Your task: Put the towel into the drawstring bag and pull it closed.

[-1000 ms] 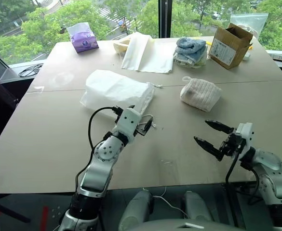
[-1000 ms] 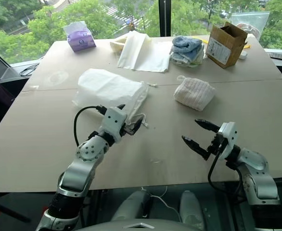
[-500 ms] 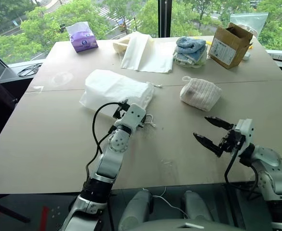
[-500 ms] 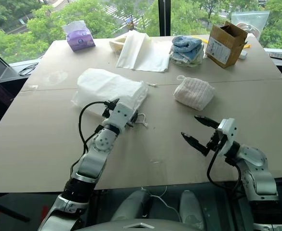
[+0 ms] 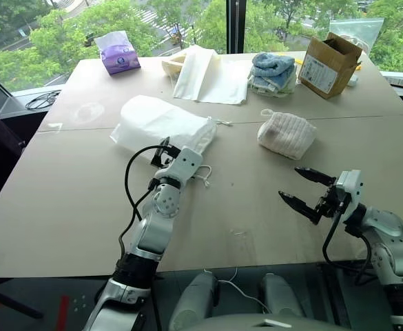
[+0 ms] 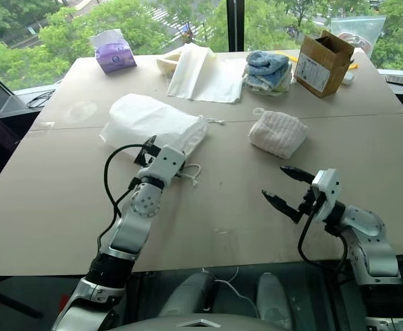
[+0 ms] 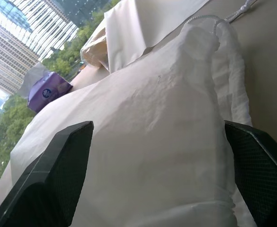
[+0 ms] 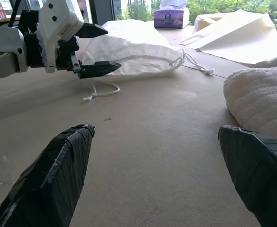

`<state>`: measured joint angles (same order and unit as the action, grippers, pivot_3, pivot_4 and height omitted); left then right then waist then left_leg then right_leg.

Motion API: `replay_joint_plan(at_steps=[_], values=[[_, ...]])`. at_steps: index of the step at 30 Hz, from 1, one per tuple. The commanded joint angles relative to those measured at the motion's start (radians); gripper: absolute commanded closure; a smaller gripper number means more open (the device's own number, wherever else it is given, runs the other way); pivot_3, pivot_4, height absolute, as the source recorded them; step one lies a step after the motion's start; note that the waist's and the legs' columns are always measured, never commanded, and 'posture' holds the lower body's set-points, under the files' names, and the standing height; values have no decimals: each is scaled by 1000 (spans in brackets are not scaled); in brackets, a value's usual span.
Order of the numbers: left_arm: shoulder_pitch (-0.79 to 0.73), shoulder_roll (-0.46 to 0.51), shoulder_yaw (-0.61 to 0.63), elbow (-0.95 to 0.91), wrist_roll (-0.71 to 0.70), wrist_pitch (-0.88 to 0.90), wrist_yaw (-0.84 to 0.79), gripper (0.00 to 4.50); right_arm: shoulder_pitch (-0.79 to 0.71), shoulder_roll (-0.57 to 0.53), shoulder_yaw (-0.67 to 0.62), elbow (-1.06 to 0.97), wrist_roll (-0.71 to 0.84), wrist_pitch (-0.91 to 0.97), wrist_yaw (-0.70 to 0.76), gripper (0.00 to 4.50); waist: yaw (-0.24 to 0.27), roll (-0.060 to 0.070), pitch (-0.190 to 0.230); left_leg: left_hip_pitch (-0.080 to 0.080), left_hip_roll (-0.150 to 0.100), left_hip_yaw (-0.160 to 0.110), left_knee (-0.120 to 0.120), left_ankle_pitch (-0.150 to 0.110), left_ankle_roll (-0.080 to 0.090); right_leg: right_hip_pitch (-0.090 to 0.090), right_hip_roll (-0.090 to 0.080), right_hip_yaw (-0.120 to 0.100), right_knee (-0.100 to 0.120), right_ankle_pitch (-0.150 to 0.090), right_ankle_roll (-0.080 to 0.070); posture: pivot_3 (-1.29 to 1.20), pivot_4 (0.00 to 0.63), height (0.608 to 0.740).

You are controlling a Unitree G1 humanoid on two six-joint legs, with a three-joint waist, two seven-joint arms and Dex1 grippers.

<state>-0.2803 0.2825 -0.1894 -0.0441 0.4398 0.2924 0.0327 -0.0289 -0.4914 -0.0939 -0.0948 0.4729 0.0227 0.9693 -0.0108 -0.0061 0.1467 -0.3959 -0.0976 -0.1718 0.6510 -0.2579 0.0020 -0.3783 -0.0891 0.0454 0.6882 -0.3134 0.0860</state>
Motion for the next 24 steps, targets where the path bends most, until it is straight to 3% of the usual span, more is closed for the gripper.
replay_joint_plan(at_steps=[1,9,13,19,20,24], values=[[4,9,31,10,46,20,50,166,-15,-10,-18,-9,0,-21,3,8,0,0,0,0,0,0,0,0,0,0,0,0,0,0,0,0,150,740],[11,9,38,43,77,48,76,166,-15,-36,-32,-25,-6,-15,-3,8,0,0,0,0,0,0,0,0,0,0,0,0,0,0,0,0,150,740],[4,13,48,46,81,43,82,1301,-4,-35,-29,-44,-6,-7,-14,0,-1,0,0,0,0,0,0,0,0,0,0,0,1,0,0,0,150,740],[-2,11,47,55,85,27,87,4231,-6,-33,-23,-46,-7,-8,-29,0,5,1,-1,0,0,0,0,0,0,0,0,0,1,0,0,0,150,740],[-2,9,47,54,86,26,87,4438,-5,-34,-25,-45,-6,-9,-29,0,5,1,-1,0,0,0,1,0,0,0,0,0,2,0,0,0,150,740],[-14,0,67,35,58,1,76,4438,-9,-34,-32,-53,2,-6,-37,0,10,1,-1,1,0,0,2,0,0,0,0,0,5,0,0,0,150,740]])
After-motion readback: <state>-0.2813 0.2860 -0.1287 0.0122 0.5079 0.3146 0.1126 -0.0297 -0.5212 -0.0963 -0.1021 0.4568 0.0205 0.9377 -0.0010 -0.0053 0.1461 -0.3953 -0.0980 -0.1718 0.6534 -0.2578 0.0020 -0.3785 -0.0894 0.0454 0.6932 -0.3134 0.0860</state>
